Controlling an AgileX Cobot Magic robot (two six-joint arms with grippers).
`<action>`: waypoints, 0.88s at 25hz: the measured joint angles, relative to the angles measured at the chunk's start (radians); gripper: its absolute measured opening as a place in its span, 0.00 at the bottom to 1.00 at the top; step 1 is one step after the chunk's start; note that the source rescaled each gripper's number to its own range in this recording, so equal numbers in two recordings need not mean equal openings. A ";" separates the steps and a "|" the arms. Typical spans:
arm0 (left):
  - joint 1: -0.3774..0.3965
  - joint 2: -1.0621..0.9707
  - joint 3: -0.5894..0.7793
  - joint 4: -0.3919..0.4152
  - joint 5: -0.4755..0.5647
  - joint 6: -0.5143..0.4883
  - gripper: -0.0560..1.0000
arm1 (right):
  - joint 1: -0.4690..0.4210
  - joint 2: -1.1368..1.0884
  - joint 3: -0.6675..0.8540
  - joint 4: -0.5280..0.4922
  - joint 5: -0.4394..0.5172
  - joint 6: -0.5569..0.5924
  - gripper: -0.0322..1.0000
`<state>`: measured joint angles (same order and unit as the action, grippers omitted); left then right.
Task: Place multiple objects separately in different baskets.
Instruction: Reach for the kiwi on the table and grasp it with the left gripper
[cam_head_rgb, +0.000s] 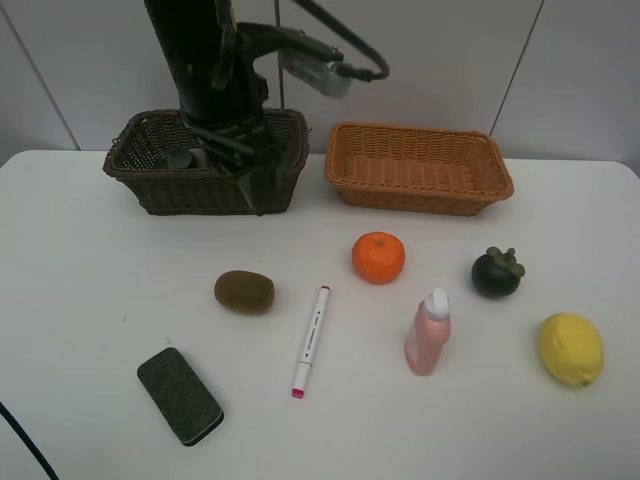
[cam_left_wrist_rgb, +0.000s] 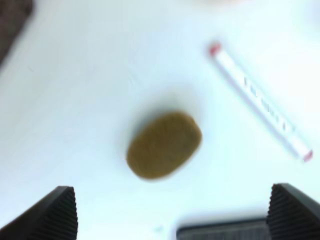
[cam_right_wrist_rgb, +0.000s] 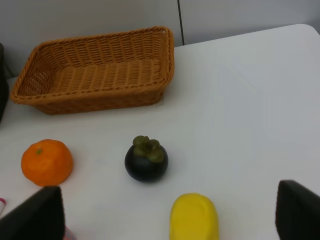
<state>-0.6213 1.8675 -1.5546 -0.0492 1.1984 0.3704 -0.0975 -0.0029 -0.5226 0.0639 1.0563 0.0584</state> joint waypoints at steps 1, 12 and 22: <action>0.000 0.000 0.036 0.001 -0.004 0.022 0.99 | 0.000 0.000 0.000 0.000 0.000 0.000 1.00; 0.000 0.126 0.191 0.030 -0.246 0.223 0.99 | 0.000 0.000 0.000 0.000 0.000 0.000 1.00; 0.000 0.277 0.191 0.097 -0.369 0.225 0.99 | 0.000 0.000 0.000 0.000 0.000 0.000 1.00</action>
<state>-0.6213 2.1449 -1.3638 0.0473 0.8293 0.5957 -0.0975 -0.0029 -0.5226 0.0639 1.0563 0.0584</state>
